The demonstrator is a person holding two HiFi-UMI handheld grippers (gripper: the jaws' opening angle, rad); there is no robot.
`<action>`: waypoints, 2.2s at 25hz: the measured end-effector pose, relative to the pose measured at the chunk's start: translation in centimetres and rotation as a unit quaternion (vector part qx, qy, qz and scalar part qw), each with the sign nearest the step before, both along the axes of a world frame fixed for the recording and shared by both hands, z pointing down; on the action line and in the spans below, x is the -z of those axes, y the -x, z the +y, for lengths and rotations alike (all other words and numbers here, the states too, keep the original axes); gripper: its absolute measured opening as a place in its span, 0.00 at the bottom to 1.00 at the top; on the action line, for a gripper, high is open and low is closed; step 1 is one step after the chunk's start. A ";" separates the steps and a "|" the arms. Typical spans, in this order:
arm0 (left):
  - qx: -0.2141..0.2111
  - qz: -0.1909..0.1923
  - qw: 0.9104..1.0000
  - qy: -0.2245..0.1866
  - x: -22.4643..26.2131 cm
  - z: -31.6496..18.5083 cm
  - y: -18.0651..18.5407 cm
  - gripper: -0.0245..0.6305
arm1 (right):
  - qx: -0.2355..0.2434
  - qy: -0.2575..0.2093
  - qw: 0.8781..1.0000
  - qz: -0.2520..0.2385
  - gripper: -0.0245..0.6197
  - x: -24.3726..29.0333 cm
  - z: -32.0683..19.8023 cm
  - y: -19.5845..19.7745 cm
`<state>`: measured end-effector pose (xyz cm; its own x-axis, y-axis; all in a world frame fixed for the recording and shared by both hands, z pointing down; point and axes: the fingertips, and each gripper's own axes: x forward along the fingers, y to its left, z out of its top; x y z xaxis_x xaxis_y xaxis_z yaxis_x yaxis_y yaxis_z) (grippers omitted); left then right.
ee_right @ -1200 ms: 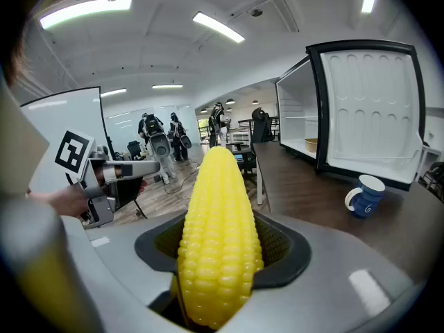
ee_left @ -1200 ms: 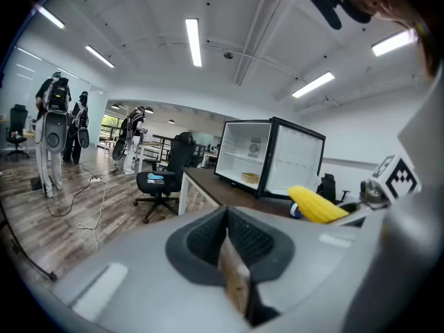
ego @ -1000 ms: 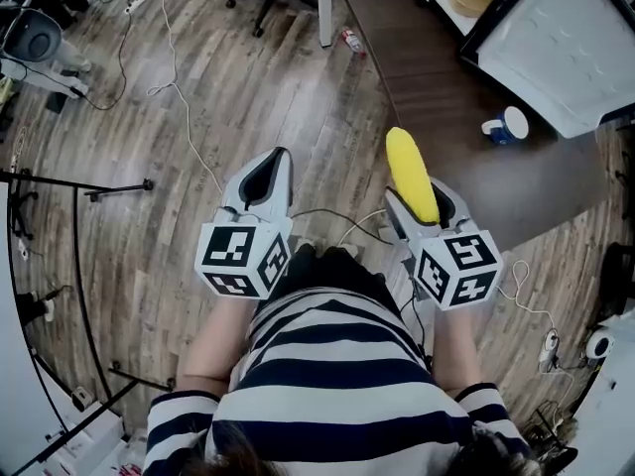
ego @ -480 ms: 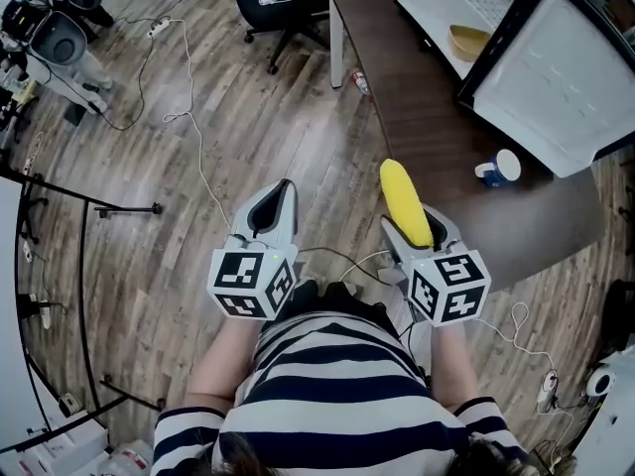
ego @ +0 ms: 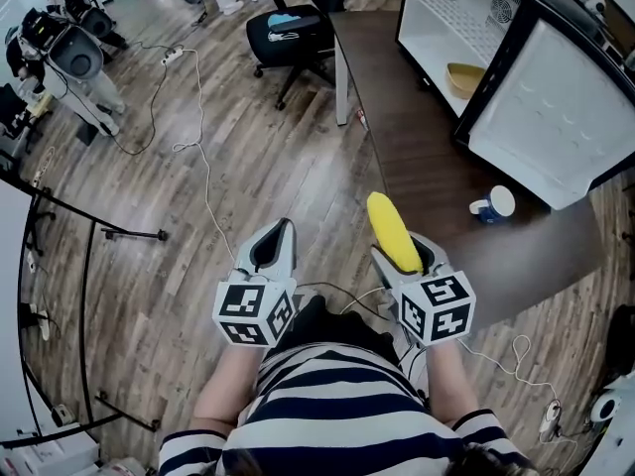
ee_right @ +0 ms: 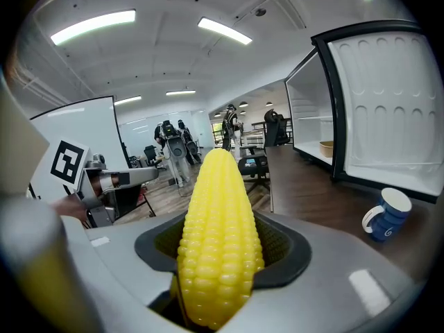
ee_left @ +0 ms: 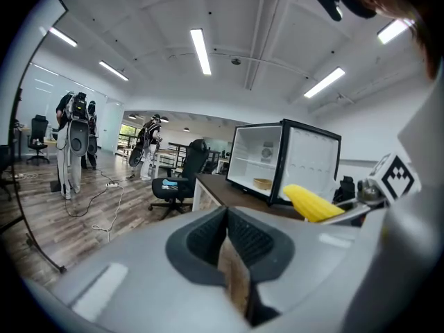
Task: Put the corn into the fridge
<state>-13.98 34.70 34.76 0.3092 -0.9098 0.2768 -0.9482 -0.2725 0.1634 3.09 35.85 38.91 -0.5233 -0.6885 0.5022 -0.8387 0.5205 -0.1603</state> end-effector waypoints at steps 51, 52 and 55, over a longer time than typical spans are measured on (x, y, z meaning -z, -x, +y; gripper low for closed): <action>-0.140 0.006 0.990 0.028 -2.4 -28.8 9.8 0.04 | -0.101 0.026 0.994 0.044 0.43 -0.2 -25.6 11.5; -0.141 0.007 0.990 0.028 -2.5 -29.3 9.6 0.04 | -0.101 0.026 0.994 0.044 0.43 -0.3 -26.1 11.4; -0.142 0.006 0.989 0.029 -2.8 -30.9 8.9 0.04 | -0.101 0.028 0.994 0.042 0.43 -0.6 -27.7 10.9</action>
<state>-22.84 3.80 37.60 0.5533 -0.7685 0.3214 -0.8328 -0.5174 0.1966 -7.77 8.20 39.56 -0.3320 -0.7449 0.5786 -0.9366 0.3333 -0.1083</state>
